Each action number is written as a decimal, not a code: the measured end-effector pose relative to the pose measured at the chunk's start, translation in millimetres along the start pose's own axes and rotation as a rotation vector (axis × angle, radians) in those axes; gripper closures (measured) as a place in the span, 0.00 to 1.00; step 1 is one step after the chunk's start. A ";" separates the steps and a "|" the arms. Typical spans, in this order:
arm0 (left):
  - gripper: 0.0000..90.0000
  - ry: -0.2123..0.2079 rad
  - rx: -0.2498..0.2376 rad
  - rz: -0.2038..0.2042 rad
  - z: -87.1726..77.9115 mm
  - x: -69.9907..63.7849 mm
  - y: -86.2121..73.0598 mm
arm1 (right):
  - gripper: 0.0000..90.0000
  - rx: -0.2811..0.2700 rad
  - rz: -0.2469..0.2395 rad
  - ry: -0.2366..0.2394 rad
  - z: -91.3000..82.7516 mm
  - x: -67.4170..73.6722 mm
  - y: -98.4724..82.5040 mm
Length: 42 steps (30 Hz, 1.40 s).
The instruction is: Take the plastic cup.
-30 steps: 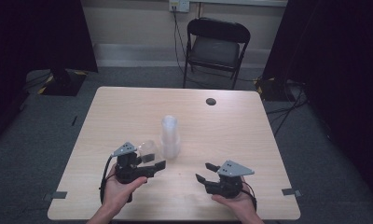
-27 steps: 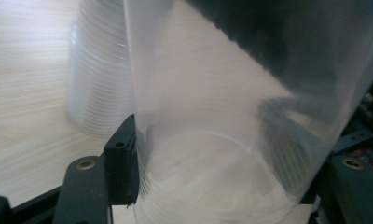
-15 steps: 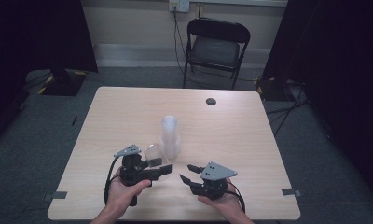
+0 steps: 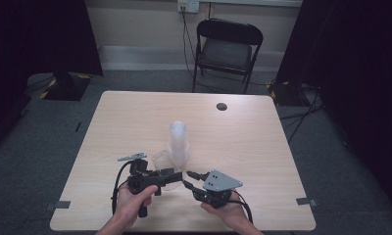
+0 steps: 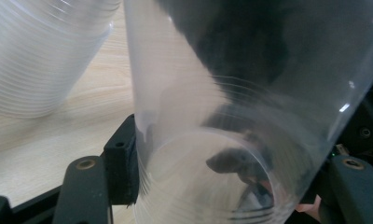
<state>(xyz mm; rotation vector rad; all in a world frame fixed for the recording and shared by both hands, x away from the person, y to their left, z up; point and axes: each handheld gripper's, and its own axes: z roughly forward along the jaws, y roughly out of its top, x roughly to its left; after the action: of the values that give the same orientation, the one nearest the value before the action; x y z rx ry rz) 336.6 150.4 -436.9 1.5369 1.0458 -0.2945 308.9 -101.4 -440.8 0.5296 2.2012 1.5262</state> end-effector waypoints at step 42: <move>0.35 -0.196 -0.019 -0.059 10.4 -13.1 -2.5 | 0.91 -0.285 -0.123 -0.162 18.2 18.6 8.4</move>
<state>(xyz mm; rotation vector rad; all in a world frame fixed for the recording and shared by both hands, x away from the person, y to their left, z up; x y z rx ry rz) 331.1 135.1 -432.3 1.4302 0.9374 -0.4656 303.5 -74.7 -440.8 0.4030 1.8211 1.6334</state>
